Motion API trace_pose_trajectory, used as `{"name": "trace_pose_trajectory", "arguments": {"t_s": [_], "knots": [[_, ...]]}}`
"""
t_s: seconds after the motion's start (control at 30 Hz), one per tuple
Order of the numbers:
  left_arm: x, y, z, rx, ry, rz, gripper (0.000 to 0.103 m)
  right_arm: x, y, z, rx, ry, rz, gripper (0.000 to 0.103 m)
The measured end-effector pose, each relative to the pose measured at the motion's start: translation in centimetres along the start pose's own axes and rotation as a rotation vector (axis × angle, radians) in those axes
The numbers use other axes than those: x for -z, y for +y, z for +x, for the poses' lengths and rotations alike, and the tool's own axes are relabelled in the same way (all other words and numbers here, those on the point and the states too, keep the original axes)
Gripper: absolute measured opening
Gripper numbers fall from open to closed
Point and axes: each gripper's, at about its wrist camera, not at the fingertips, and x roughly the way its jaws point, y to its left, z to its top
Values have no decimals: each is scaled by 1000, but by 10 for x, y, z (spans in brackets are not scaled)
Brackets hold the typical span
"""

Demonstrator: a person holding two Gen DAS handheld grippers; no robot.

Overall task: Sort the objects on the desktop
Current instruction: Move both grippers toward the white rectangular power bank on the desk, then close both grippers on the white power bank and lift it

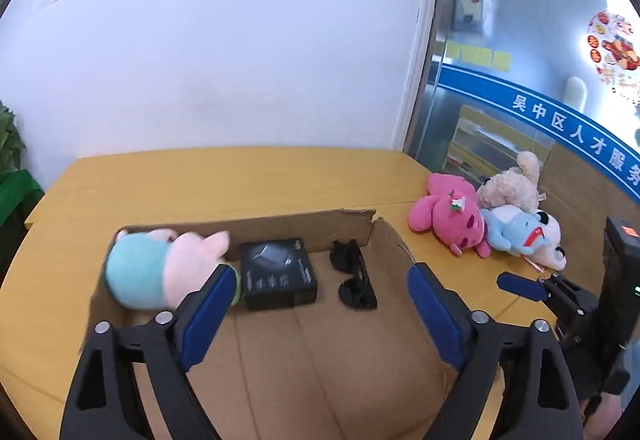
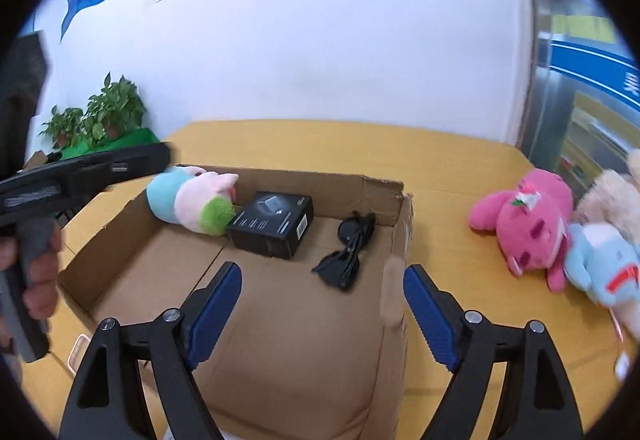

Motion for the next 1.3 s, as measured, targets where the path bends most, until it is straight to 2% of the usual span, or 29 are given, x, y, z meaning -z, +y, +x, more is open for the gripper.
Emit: {"name": "trace_pose_trajectory", "arguments": {"t_s": [0.1,0.2,0.37,0.47,0.6,0.67,0.77,0.87,0.93,1.1,1.23,1.27,1.3], "knots": [[25,4,-30,-54,-33,23,90,13,13,-7,66,-3,0,83],[43,0,-47,-120,-62,50,90,26,21,-23,43,-32,-5,83],[61,2,-66,-117,-86,58,90,42,31,-36,36,-40,-18,83],[71,5,-70,-99,-70,44,90,52,31,-41,-31,-31,-9,83],[90,7,-65,-64,-5,22,90,71,26,-47,-173,19,9,83],[103,8,-60,-34,38,11,90,87,26,-43,-257,84,5,83],[126,7,-51,12,98,-10,90,116,26,-34,-331,183,-15,83],[147,4,-40,85,163,-44,90,142,33,-17,-357,295,-59,83],[158,1,-29,132,215,-72,90,153,39,-8,-352,328,-96,83],[181,-1,-1,234,312,-141,80,158,50,5,-341,324,-111,83],[197,3,15,250,373,-198,74,163,58,12,-337,339,-155,83],[200,2,17,250,382,-196,71,166,61,11,-349,340,-160,84],[203,-1,18,256,391,-185,64,167,64,9,-369,337,-168,84]]}}
